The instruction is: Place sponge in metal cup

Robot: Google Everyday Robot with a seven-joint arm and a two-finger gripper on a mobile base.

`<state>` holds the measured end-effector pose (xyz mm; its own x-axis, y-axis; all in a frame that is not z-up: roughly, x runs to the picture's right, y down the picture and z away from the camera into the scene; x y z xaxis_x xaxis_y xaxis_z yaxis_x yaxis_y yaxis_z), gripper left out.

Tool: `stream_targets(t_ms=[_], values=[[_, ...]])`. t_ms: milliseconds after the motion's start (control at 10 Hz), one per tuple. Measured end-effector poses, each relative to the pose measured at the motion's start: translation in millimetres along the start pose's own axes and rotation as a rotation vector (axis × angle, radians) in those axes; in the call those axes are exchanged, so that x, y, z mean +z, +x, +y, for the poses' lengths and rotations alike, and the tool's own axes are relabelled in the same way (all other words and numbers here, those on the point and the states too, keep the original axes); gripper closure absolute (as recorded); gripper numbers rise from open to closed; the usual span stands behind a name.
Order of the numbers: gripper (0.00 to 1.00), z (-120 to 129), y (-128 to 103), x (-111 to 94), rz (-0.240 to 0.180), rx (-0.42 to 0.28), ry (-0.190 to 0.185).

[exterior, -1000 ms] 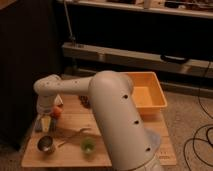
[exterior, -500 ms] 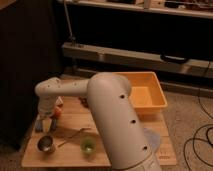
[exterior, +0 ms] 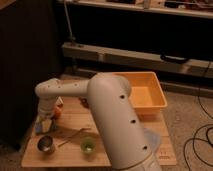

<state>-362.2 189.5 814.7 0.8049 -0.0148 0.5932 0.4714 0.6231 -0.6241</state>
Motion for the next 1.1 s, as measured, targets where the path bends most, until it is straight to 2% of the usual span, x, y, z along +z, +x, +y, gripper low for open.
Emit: stream_targets(t_ms=[100, 300, 500, 700, 800, 900, 1100], values=[[1.00, -1, -4, -16, -0.003, -0.002, 0.012], [1.00, -4, -16, -55, 0.007, -0.012, 0.035], [1.00, -5, -31, -104, 0.044, -0.018, 0.060], [1.00, 5, -30, -137, 0.075, -0.009, 0.067], [1.00, 18, -25, -146, 0.077, -0.002, 0.058], [1.00, 30, -21, -150, 0.060, 0.007, 0.054], [1.00, 58, -17, -150, 0.031, 0.011, 0.046]])
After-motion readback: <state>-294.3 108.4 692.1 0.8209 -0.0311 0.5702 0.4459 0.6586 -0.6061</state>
